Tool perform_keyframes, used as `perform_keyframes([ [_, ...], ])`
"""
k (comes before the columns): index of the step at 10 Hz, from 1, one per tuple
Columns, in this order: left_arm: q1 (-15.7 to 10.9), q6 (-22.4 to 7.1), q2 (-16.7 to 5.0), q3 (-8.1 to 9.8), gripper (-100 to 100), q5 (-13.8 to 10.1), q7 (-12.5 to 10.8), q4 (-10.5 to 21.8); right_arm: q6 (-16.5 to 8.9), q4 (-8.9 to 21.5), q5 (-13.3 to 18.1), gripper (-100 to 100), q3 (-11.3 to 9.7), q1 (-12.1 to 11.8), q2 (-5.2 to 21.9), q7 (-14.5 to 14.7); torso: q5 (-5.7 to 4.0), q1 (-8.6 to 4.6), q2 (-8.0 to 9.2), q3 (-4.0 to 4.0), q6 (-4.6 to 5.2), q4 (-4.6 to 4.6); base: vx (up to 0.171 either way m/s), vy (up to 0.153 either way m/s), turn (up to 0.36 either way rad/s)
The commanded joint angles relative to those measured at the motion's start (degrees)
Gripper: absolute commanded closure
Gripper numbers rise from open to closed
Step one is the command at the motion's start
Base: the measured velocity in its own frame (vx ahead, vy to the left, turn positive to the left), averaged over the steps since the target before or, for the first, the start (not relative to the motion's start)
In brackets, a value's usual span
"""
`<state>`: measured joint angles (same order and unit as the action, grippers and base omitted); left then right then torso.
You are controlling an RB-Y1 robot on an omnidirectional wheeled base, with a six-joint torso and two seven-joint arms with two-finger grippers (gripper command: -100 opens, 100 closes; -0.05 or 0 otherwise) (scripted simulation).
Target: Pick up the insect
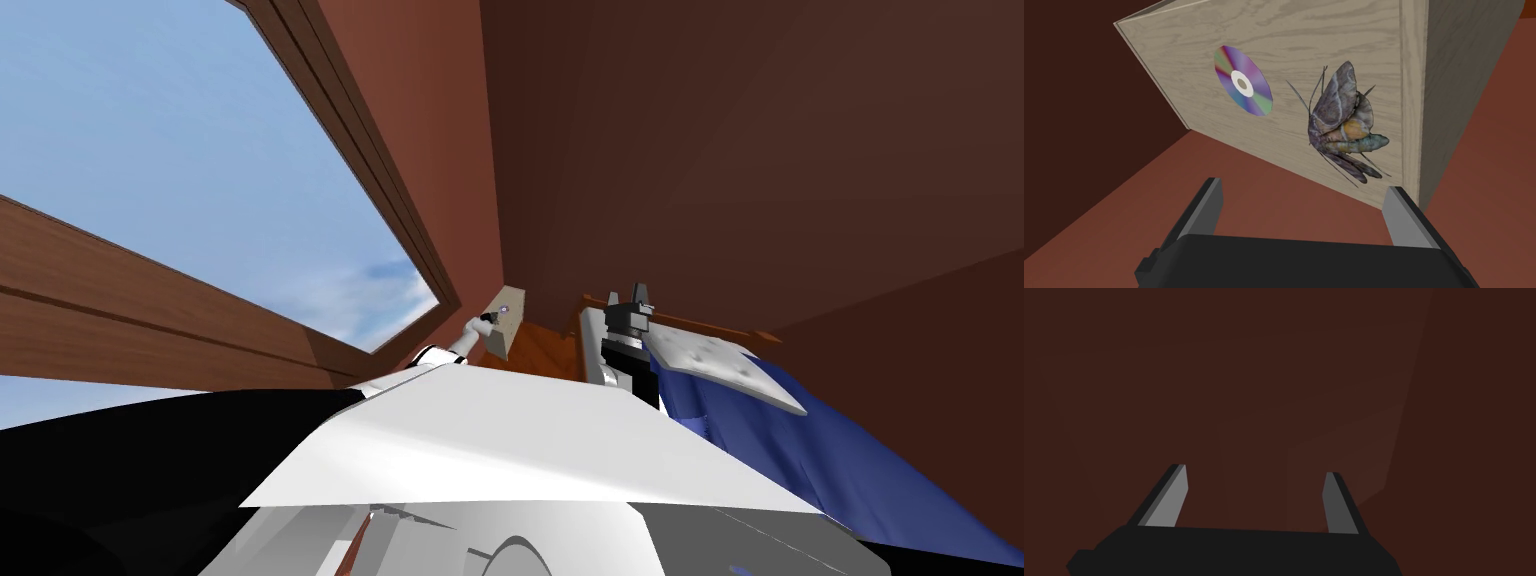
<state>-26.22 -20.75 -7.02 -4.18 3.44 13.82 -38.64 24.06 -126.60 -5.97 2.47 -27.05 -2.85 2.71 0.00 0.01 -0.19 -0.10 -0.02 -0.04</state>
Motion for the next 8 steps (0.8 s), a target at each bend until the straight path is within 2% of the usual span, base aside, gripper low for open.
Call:
perform_keyframes([
  [1,-0.99,-2.17,0.10,0.36,-100,-0.70,0.65,2.86,0.00,0.00,0.00,0,0.00,0.00,0.00,0.00,0.00,0.00,0.00,0.00,0.00,0.00,0.088,0.013,-0.019],
  [2,-0.99,-2.17,0.10,0.36,-100,-0.70,0.65,3.41,0.00,0.00,0.00,0,0.00,0.00,0.00,0.00,0.00,0.02,-0.11,-0.06,0.00,-0.02,0.076,0.007,-0.008],
  [3,-1.65,-3.28,0.21,0.62,-100,-0.98,0.97,5.56,0.00,0.00,0.00,0,0.00,0.00,0.00,0.00,0.00,0.01,-0.09,-0.06,-0.01,-0.03,0.072,0.001,-0.012],
  [4,-1.65,-3.28,0.21,0.62,-100,-0.98,0.97,5.56,0.00,0.00,0.00,0,0.00,0.00,0.00,0.00,0.00,-0.01,-0.09,-0.05,0.00,-0.02,0.059,0.008,-0.004],
  [6,-2.67,-5.17,0.31,1.01,-100,-1.44,1.53,9.25,0.00,0.00,0.00,0,0.00,0.00,0.00,0.00,0.00,0.02,-0.05,-0.03,0.00,-0.01,0.076,0.011,-0.025],
  [8,-2.67,-5.17,0.31,1.01,-100,-1.44,1.53,9.25,0.00,0.00,0.00,0,0.00,-0.01,0.00,0.00,0.00,-0.02,-0.13,-0.08,-0.01,-0.03,0.062,-0.005,0.001],
])
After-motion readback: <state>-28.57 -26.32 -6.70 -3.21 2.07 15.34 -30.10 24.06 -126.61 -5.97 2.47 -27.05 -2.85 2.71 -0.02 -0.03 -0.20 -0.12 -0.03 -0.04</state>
